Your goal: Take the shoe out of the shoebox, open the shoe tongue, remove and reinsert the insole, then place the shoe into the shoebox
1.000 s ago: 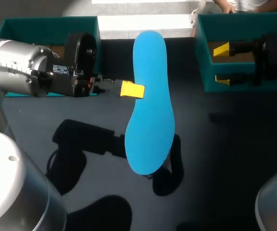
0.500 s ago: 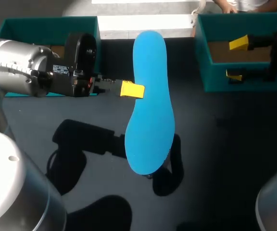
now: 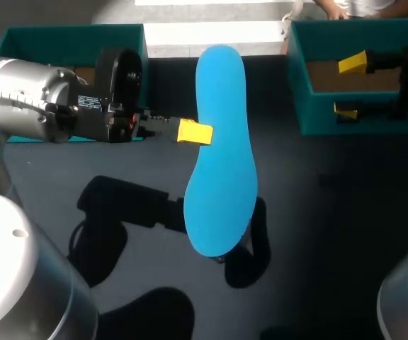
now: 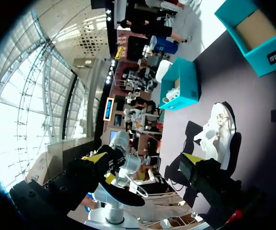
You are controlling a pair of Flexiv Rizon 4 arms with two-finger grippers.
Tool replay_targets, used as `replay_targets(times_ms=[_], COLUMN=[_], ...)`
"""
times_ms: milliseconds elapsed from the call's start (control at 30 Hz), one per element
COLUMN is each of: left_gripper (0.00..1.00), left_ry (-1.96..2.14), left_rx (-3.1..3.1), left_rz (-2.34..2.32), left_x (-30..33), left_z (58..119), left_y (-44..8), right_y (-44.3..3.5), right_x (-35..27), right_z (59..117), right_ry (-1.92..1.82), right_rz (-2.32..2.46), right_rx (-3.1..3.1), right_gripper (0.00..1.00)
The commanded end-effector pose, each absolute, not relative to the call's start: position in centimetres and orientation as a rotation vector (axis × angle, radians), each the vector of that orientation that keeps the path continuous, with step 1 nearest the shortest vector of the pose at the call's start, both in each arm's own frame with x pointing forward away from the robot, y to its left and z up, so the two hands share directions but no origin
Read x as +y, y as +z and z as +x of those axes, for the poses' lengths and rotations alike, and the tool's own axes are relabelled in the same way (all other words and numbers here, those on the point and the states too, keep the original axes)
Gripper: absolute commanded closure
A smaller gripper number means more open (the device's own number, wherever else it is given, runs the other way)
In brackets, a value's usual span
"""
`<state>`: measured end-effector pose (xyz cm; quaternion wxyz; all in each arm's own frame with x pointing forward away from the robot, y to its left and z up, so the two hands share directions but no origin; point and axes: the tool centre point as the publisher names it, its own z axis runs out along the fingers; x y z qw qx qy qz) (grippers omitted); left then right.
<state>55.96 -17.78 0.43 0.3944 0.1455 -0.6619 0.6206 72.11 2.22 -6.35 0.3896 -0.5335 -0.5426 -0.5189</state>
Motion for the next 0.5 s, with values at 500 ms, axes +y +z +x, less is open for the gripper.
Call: replay_targets(times_ms=[500], left_gripper=[1.00], left_ry=[1.723], left_rx=[-2.001], left_rz=[0.202], left_x=[-17.5], left_z=[55.7], left_y=[-1.0], right_y=[-6.4], right_x=[2.4], right_z=[72.2], right_ry=[-1.318], right_rz=[-1.357], right_rx=[-1.379], right_gripper=[0.00])
